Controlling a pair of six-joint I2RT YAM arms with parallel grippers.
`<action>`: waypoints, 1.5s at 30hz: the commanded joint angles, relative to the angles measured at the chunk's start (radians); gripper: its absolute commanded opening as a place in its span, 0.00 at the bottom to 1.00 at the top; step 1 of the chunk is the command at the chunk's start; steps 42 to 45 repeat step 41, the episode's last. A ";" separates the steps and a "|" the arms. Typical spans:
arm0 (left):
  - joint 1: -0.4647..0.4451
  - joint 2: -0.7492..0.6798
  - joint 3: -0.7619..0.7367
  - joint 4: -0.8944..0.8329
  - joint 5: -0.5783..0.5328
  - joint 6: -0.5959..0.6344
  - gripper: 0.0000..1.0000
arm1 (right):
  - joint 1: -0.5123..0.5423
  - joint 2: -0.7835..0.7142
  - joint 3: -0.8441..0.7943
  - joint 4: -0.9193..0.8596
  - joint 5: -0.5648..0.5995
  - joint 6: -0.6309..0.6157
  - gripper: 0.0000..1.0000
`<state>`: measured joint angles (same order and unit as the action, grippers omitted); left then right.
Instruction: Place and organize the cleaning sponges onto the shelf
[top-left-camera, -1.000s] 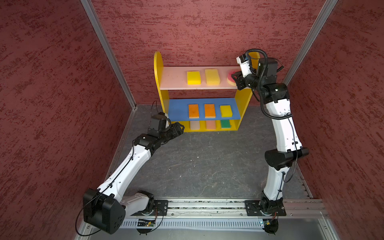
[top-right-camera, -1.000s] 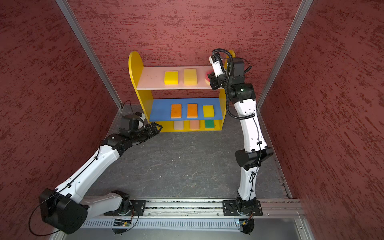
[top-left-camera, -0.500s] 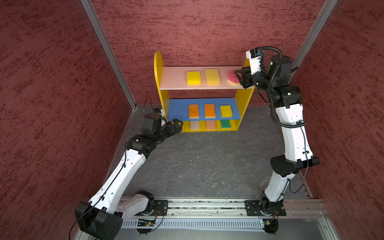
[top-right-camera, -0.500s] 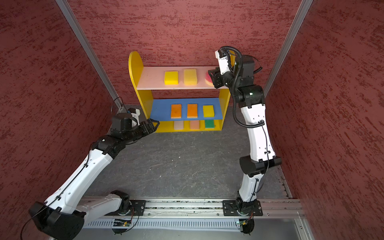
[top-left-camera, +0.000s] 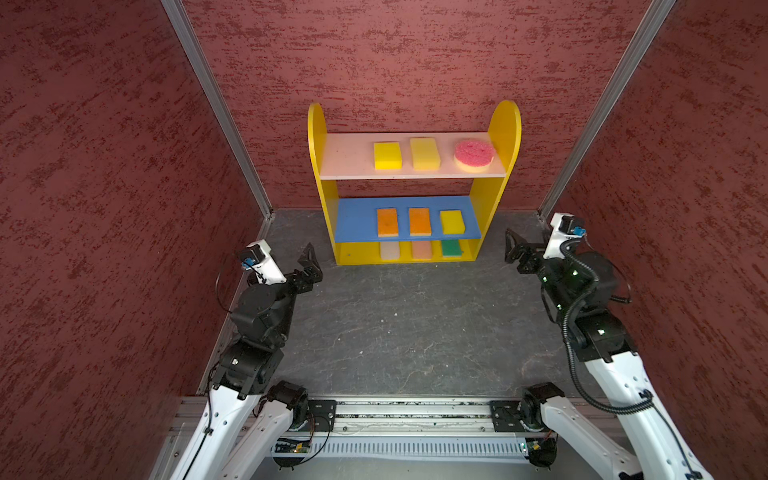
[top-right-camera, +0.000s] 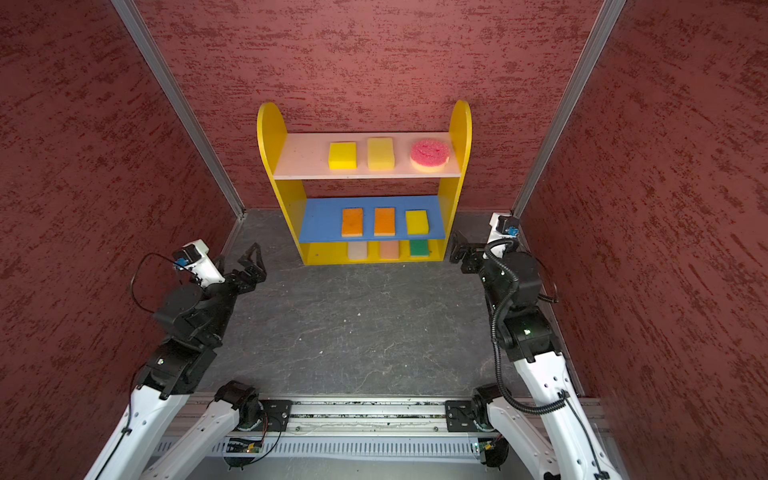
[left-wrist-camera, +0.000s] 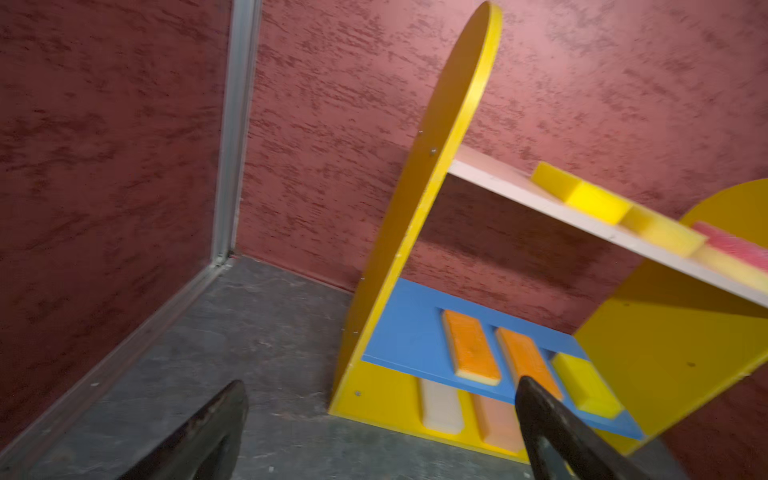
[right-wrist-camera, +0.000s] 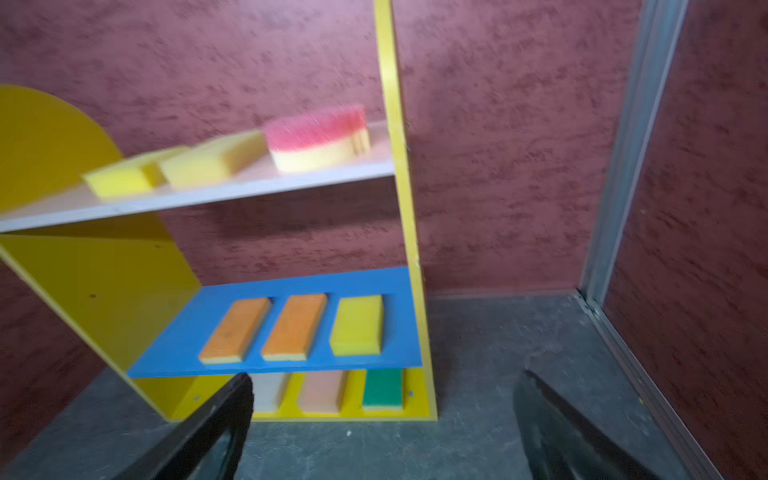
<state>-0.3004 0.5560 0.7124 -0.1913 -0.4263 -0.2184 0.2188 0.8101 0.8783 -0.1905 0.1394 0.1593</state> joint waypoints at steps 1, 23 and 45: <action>0.024 0.022 -0.149 0.208 -0.117 0.271 0.99 | -0.004 0.047 -0.195 0.168 0.164 -0.006 0.99; 0.335 0.768 -0.372 0.948 0.369 0.206 0.99 | -0.221 0.634 -0.619 1.309 0.184 -0.094 0.99; 0.325 0.980 -0.337 1.094 0.472 0.240 0.99 | -0.268 0.740 -0.601 1.356 -0.087 -0.140 0.99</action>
